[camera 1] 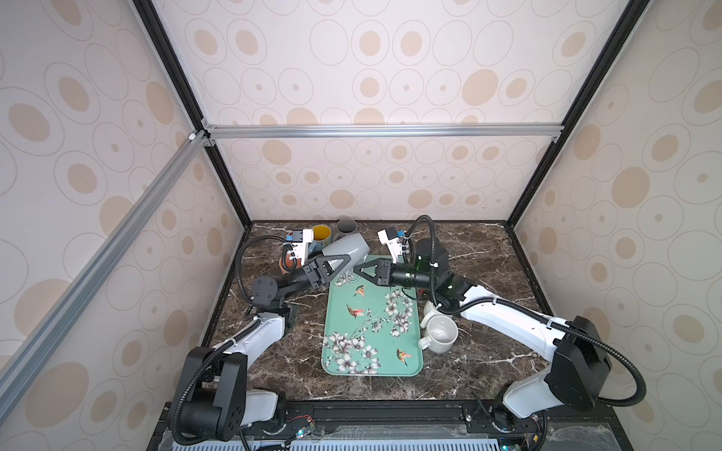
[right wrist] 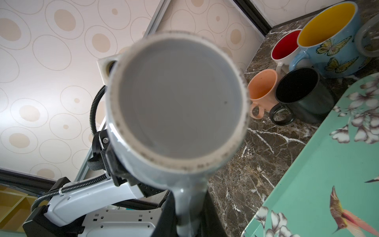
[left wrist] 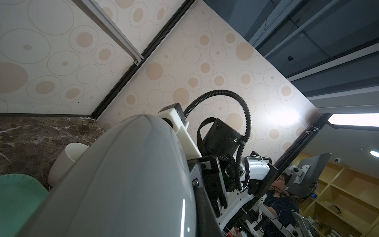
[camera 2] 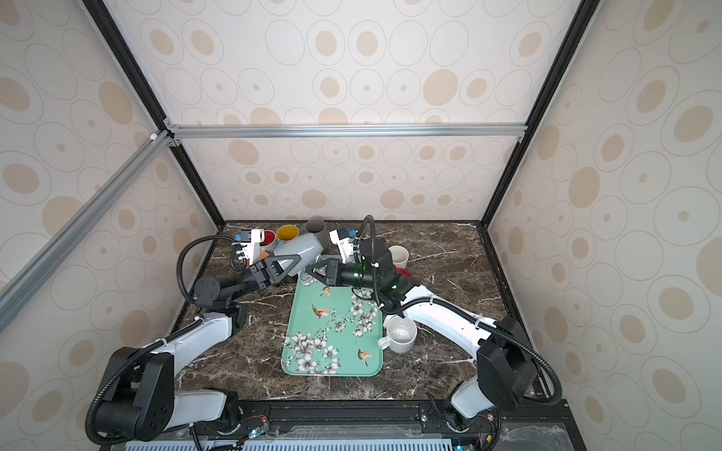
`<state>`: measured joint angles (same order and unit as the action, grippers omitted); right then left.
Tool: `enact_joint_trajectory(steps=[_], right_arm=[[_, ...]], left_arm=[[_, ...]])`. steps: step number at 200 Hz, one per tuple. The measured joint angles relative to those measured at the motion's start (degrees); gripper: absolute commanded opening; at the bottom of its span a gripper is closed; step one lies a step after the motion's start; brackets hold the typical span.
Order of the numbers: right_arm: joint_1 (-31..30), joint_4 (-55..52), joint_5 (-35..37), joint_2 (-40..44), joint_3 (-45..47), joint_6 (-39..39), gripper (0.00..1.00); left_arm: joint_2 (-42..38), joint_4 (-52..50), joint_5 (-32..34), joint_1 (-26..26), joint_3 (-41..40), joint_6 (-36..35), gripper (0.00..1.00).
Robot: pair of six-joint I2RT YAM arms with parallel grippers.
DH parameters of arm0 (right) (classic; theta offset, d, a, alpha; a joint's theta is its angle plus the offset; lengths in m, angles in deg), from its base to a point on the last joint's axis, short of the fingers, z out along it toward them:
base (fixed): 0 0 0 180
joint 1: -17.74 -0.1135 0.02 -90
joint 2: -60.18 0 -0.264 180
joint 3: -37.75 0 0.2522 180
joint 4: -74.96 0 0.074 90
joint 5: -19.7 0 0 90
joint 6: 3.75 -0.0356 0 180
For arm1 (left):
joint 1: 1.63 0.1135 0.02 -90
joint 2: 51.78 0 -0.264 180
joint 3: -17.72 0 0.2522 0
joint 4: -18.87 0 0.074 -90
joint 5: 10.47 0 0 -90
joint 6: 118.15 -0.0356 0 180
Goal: Turn the mug right side up
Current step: Place the mug at the middle-left of the table.
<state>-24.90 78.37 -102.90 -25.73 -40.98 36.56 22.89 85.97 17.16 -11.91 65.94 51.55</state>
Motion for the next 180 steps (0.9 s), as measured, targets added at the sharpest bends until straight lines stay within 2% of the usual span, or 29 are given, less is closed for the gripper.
enact_joint_trajectory(steps=[26, 49, 61, 90, 106, 132, 154, 180], right_arm=[[-0.15, -0.94, 0.28, -0.02, 0.0, 0.87, 0.34], [-0.15, -2.91, 1.6, 0.02, 0.0, 3.02, 0.4], [-0.15, -4.22, 2.95, 0.26, 0.0, 4.2, 0.42], [0.24, -9.7, 7.87, 2.84, 0.0, 8.07, 0.44], [0.63, -13.88, 11.21, 5.27, 0.0, 10.64, 0.45], [0.92, -20.39, 17.07, 9.44, 0.0, 14.75, 0.45], [0.96, -25.05, 21.79, 12.28, 0.0, 17.73, 0.46], [1.05, -29.38, 27.17, 14.93, 0.04, 20.65, 0.47]], left_arm=[[-1.81, -5.11, -0.2, -0.09, 0.52, -1.81, 0.04], [-4.81, -15.78, -0.61, -0.11, 1.92, -6.97, 0.04], [-6.78, -25.14, -0.81, -0.09, 3.67, -12.28, 0.04], [-10.49, -54.34, 1.44, -0.07, 11.82, -31.45, 0.03], [-11.3, -69.77, 5.64, 0.0, 17.29, -42.4, 0.03], [-11.47, -87.91, 14.99, 0.07, 23.08, -55.43, 0.03], [-11.47, -99.32, 23.71, 0.07, 24.63, -62.6, 0.03], [-11.04, -109.11, 33.83, 0.09, 25.11, -67.76, 0.03]])
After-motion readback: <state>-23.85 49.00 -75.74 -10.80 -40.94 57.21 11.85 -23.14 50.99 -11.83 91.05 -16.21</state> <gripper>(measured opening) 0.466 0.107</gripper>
